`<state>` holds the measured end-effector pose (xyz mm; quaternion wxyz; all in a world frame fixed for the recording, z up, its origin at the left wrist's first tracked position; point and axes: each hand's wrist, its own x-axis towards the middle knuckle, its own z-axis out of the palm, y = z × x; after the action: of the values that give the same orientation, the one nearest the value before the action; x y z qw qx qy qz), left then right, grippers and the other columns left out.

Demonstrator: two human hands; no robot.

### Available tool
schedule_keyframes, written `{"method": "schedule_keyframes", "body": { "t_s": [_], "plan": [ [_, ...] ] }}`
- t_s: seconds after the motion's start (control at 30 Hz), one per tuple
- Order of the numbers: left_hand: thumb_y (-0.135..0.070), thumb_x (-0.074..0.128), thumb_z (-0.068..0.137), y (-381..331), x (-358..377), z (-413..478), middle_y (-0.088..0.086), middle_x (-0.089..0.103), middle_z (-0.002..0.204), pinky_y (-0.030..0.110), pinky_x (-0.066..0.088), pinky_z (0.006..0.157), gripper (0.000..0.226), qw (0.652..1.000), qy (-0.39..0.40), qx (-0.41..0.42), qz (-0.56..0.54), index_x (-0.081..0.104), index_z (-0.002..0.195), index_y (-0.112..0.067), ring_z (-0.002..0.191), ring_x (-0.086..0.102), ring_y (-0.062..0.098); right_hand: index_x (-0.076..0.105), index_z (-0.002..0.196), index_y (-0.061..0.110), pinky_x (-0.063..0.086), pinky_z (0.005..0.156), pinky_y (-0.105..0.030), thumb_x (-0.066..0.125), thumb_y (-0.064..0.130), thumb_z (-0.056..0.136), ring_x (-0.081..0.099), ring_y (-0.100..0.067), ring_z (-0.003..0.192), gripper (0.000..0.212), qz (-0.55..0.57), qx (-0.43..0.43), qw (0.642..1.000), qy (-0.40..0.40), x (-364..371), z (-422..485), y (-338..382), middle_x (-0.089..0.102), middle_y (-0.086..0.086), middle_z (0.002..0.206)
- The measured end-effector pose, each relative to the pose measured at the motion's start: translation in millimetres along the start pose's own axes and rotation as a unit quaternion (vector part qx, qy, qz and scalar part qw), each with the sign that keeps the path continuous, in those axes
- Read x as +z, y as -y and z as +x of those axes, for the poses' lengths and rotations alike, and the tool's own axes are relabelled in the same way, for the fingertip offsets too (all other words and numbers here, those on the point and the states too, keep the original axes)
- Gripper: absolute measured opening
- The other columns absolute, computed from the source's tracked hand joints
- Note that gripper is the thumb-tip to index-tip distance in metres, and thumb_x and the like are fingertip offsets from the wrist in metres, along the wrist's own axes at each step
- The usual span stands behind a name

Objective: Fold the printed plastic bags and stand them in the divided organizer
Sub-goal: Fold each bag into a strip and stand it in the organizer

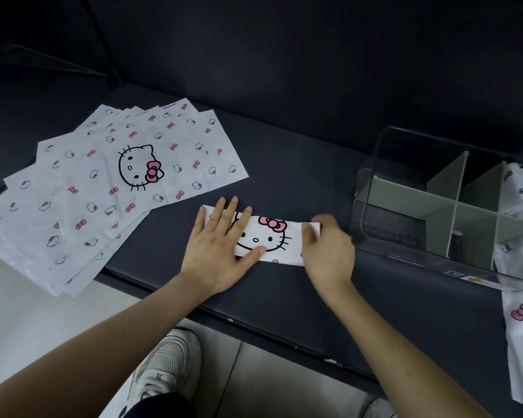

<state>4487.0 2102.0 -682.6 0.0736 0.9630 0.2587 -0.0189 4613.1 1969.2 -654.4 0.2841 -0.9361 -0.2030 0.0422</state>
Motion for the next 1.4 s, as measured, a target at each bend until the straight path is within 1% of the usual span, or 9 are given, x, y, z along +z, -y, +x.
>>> {"method": "schedule_keyframes", "body": {
  "t_s": [0.1, 0.17, 0.4, 0.53, 0.6, 0.7, 0.8, 1.1, 1.4],
  "plan": [
    [-0.078, -0.005, 0.076, -0.1, 0.7, 0.2, 0.001, -0.004, 0.161, 0.041, -0.012, 0.118, 0.089, 1.0, -0.003, 0.002, 0.003, -0.002, 0.151, -0.029, 0.147, -0.013, 0.016, 0.062, 0.116, 0.013, 0.047, 0.065, -0.036, 0.052, 0.028, 0.085, 0.061, -0.03, 0.081, 0.036, -0.197, -0.209, 0.953, -0.098, 7.0, -13.7, 3.3, 0.063, -0.01, 0.097],
    [-0.08, -0.005, 0.079, 0.4, 3.2, 0.0, 0.003, 0.005, 0.161, 0.042, -0.009, 0.118, 0.091, 1.0, -0.02, 0.007, -0.003, 0.008, 0.152, -0.027, 0.148, -0.004, 0.017, 0.059, 0.126, 0.015, 0.042, 0.094, -0.048, 0.043, 0.031, 0.089, 0.058, -0.033, 0.108, 0.043, -0.224, -0.284, 0.932, -0.024, 19.7, -18.0, 0.3, 0.061, -0.012, 0.119],
    [-0.075, 0.01, 0.082, 1.4, 3.7, 1.0, 0.006, 0.012, 0.16, 0.042, -0.006, 0.118, 0.086, 0.999, -0.024, 0.017, -0.012, 0.016, 0.152, -0.025, 0.148, 0.003, 0.02, 0.013, 0.152, 0.019, -0.007, 0.118, -0.043, -0.005, 0.046, 0.097, 0.008, -0.017, 0.148, 0.064, -0.215, -0.253, 0.928, 0.173, 7.7, -17.6, -34.7, 0.014, 0.003, 0.159],
    [-0.076, 0.002, 0.079, 5.3, 3.2, 3.6, 0.002, 0.0, 0.161, 0.04, -0.011, 0.118, 0.088, 1.0, -0.008, 0.026, 0.001, 0.007, 0.153, -0.028, 0.148, -0.008, 0.017, 0.001, 0.148, 0.016, -0.009, 0.117, -0.035, -0.025, 0.053, 0.088, -0.003, -0.012, 0.146, 0.076, -0.211, -0.233, 0.934, 0.169, -5.3, -25.8, -51.4, 0.002, 0.007, 0.157],
    [-0.077, 0.002, 0.08, 8.9, 3.6, 5.1, 0.002, 0.0, 0.161, 0.04, -0.01, 0.118, 0.088, 0.999, -0.006, 0.039, 0.006, 0.006, 0.153, -0.028, 0.148, -0.009, 0.017, 0.021, 0.15, 0.012, 0.006, 0.119, -0.037, -0.017, 0.054, 0.092, 0.017, -0.018, 0.146, 0.081, -0.183, -0.212, 0.947, 0.159, -7.7, -26.2, -45.4, 0.022, 0.002, 0.156],
    [-0.081, -0.008, 0.078, 15.5, -0.3, 8.9, 0.0, -0.003, 0.16, 0.04, -0.01, 0.119, 0.093, 0.997, 0.008, 0.081, 0.004, 0.004, 0.152, -0.028, 0.147, -0.012, 0.015, 0.056, 0.13, 0.004, 0.05, 0.091, -0.043, 0.031, 0.041, 0.097, 0.062, -0.029, 0.106, 0.056, -0.139, -0.209, 0.965, 0.078, -11.8, -17.7, -31.3, 0.066, -0.009, 0.116],
    [-0.082, -0.017, 0.072, 20.5, -5.9, 14.1, -0.002, -0.008, 0.159, 0.038, -0.011, 0.119, 0.096, 0.991, 0.024, 0.13, 0.009, -0.002, 0.15, -0.029, 0.145, -0.016, 0.013, 0.05, 0.136, 0.009, 0.047, 0.091, -0.038, 0.058, 0.032, 0.09, 0.054, -0.028, 0.108, 0.052, -0.116, -0.164, 0.971, 0.131, -18.1, -7.6, -17.0, 0.059, -0.008, 0.12],
    [-0.075, 0.008, 0.09, 34.4, -1.5, 34.7, 0.006, 0.011, 0.159, 0.038, -0.003, 0.118, 0.082, 0.965, 0.021, 0.258, 0.038, 0.011, 0.15, -0.02, 0.148, 0.002, 0.02, 0.063, 0.091, 0.018, 0.032, 0.065, -0.026, 0.063, 0.028, 0.083, 0.055, -0.015, 0.083, 0.013, -0.105, -0.083, 0.962, 0.237, -27.8, -7.0, -6.6, 0.058, 0.009, 0.084],
    [-0.032, 0.045, 0.095, 2.9, -2.0, -12.3, 0.008, 0.053, 0.139, 0.039, 0.031, 0.112, 0.044, 0.948, -0.108, 0.237, -0.18, 0.061, 0.126, -0.006, 0.135, 0.042, 0.022, 0.051, 0.065, 0.008, 0.04, 0.038, -0.026, 0.069, 0.0, 0.078, 0.059, -0.018, 0.044, 0.024, 0.219, 0.115, 0.932, 0.265, -31.2, -24.8, -14.4, 0.07, -0.016, 0.07]
  ]
}}
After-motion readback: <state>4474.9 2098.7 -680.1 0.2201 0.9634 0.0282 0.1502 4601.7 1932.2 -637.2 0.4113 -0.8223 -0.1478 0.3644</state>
